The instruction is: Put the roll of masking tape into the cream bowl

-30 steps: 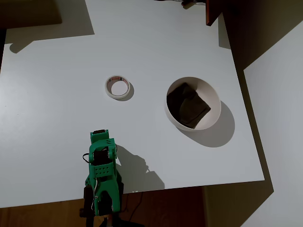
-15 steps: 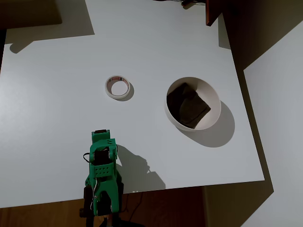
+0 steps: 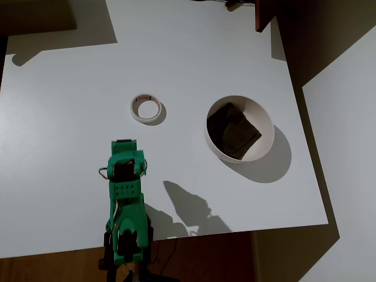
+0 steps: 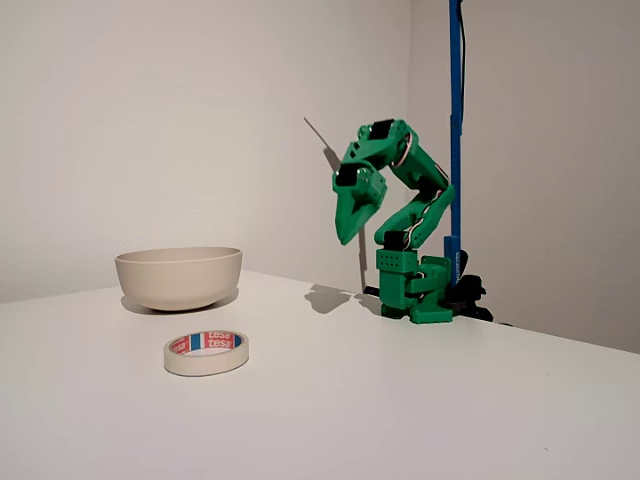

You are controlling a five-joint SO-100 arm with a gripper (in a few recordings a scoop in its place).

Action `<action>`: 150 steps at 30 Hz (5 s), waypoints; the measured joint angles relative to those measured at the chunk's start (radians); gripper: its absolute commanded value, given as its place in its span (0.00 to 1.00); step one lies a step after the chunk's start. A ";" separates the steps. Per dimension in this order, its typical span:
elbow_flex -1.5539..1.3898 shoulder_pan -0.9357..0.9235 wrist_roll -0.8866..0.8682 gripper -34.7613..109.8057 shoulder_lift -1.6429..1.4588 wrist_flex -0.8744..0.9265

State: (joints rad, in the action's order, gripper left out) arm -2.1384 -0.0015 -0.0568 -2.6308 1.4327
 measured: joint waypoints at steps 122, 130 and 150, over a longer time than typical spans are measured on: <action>1.447 -0.164 -0.028 0.18 1.393 0.314; 1.447 -0.149 -0.057 0.18 1.012 0.341; 1.448 -0.778 0.052 0.18 0.709 0.322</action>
State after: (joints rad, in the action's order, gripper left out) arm -0.6903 -0.7793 -0.0046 -1.9221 1.7549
